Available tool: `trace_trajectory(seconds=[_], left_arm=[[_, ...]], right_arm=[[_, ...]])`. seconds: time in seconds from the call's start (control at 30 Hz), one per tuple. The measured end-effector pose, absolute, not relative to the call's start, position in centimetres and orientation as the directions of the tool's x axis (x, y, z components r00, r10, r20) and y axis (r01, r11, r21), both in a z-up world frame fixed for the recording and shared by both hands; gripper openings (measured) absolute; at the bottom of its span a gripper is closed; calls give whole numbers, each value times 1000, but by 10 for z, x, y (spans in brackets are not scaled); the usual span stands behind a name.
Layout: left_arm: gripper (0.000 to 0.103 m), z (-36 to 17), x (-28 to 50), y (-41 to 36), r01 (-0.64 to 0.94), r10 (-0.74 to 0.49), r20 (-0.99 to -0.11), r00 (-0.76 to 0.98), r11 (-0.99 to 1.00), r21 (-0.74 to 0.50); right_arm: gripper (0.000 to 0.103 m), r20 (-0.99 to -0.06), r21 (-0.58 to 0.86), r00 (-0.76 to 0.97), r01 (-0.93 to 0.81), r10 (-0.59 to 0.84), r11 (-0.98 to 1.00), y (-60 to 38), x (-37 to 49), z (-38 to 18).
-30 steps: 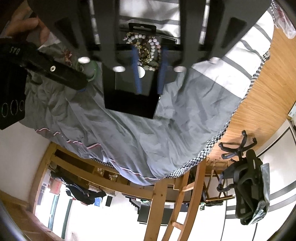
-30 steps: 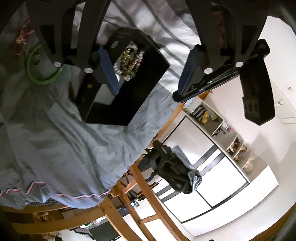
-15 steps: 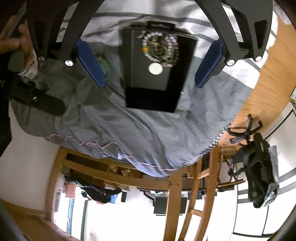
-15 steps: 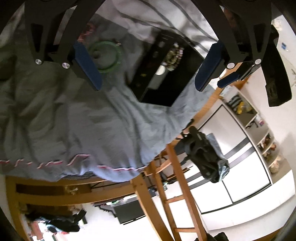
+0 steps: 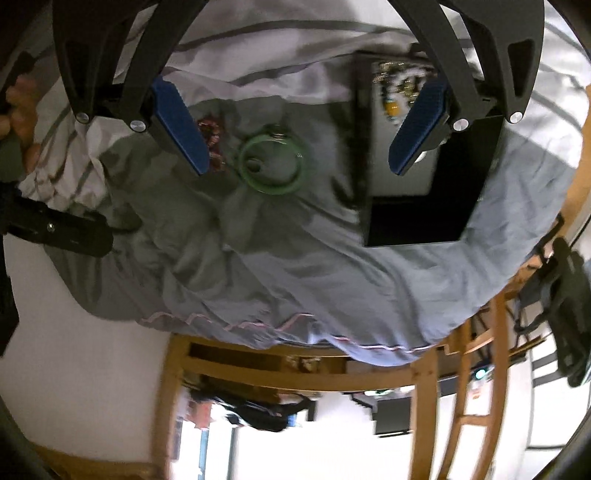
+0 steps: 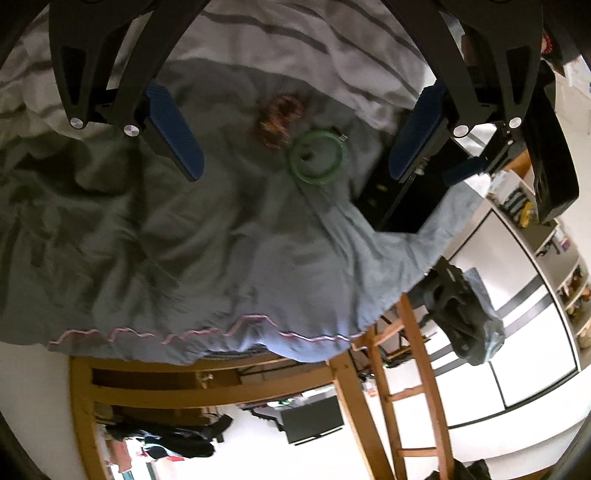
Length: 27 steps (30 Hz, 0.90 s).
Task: Organize jewelry
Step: 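Grasp the pink bead bracelet with the right gripper while the left gripper grasps the silver ring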
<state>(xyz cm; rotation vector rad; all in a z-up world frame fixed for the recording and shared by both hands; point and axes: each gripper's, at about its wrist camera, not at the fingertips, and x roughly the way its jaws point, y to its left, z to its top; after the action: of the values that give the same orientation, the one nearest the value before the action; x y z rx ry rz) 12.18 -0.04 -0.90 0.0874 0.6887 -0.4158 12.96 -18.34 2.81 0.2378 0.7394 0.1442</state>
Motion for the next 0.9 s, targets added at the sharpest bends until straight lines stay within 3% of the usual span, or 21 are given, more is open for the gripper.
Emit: trace_trajectory(seconds=[0.47, 0.53, 0.57, 0.7, 0.9], left_arm=[[96, -42, 126, -29, 477, -380, -686, 620, 877, -55], [94, -46, 128, -31, 479, -378, -693, 614, 876, -54], [91, -50, 131, -32, 481, -373, -704, 604, 875, -52], [74, -65, 136, -39, 474, -315, -743, 591, 881, 4], [73, -69, 136, -46, 489, -299, -742, 601, 871, 45]], right_arm=[[98, -671, 240, 707, -76, 222, 968, -182, 137, -2], [90, -682, 258, 690, -82, 241, 963, -180, 142, -9], [78, -690, 268, 678, -85, 252, 960, -179, 144, -13], [58, -743, 292, 610, -77, 277, 953, -174, 160, -36], [47, -808, 289, 519, -64, 279, 955, -163, 175, -68]])
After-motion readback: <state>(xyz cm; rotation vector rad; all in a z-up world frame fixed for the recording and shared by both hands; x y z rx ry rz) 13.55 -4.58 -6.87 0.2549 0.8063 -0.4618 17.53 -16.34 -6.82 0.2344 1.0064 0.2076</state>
